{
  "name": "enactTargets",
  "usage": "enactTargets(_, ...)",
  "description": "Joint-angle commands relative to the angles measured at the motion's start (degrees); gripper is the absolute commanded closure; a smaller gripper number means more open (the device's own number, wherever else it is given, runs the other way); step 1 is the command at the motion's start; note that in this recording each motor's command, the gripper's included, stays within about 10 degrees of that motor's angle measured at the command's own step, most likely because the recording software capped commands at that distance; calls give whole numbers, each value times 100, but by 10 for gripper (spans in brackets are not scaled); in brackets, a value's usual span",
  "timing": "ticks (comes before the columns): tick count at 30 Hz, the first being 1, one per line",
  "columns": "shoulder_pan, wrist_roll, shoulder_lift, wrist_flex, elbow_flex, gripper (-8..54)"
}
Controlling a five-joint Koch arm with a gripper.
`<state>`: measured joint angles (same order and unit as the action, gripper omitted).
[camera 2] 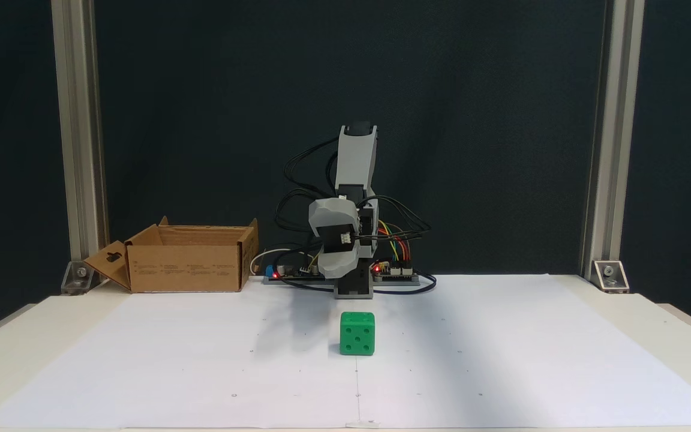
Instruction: Grasp a green dice and put it in the bin.
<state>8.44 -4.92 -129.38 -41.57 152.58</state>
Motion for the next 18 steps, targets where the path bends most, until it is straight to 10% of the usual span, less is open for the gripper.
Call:
enactTargets(1,18,422,-624,290,105,47)
enactTargets(18,-712,70,-606,6142,-5106,47)
